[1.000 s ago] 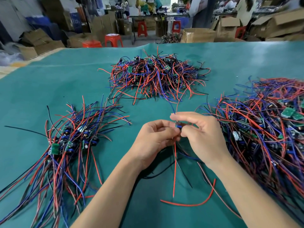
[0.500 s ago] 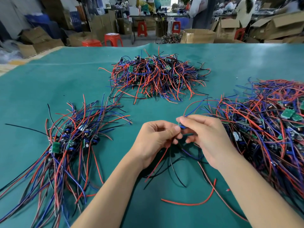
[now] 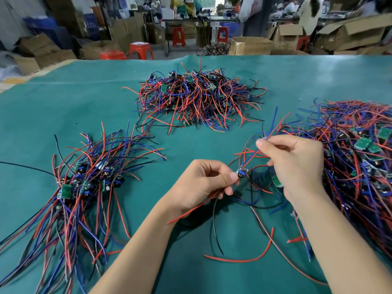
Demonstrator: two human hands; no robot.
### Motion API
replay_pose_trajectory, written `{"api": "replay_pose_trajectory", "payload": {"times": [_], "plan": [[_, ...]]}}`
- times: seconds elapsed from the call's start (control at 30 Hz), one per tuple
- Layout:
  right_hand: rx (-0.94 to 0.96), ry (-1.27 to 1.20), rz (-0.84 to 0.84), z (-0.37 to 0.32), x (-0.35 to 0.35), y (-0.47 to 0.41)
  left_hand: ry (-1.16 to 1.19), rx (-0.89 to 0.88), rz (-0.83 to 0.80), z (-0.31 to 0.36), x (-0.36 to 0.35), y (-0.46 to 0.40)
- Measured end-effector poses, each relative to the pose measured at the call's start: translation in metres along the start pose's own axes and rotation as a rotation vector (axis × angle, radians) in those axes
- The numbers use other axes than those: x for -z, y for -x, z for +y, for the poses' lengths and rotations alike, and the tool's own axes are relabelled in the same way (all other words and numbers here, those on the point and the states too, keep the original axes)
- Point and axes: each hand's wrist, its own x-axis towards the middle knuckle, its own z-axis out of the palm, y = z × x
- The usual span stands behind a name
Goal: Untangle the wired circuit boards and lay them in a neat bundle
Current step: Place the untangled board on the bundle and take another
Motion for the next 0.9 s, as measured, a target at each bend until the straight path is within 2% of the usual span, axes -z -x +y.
{"api": "replay_pose_trajectory", "payload": {"times": [0.23, 0.3, 0.4, 0.43, 0.47, 0.57, 0.63, 0.73, 0.9], "plan": [[0.027, -0.056, 0.312, 0.010, 0.024, -0.019, -0.024, 0.008, -0.010, 0.000, -0.002, 0.000], [0.005, -0.119, 0.442, 0.013, 0.033, -0.025, -0.021, 0.011, 0.033, 0.001, -0.002, 0.000], [0.017, -0.023, 0.551, 0.015, 0.032, -0.027, 0.120, -0.006, 0.160, 0.001, -0.003, -0.001], [0.035, -0.019, 0.496, 0.013, 0.025, -0.023, 0.185, -0.013, 0.194, 0.001, -0.003, -0.002], [0.049, -0.024, 0.368, 0.011, 0.015, -0.016, 0.235, -0.016, 0.216, 0.001, -0.003, -0.002], [0.069, 0.063, -0.212, 0.002, -0.018, 0.015, 0.254, -0.012, 0.213, 0.001, -0.003, -0.002], [0.111, 0.069, -0.408, -0.002, -0.030, 0.028, 0.199, -0.015, 0.180, 0.002, -0.002, -0.001], [0.150, 0.022, -0.418, -0.002, -0.027, 0.028, 0.120, -0.014, 0.157, 0.001, -0.001, -0.001], [0.176, 0.026, -0.226, -0.003, -0.018, 0.017, 0.082, 0.008, 0.009, 0.003, 0.000, 0.002]]}}
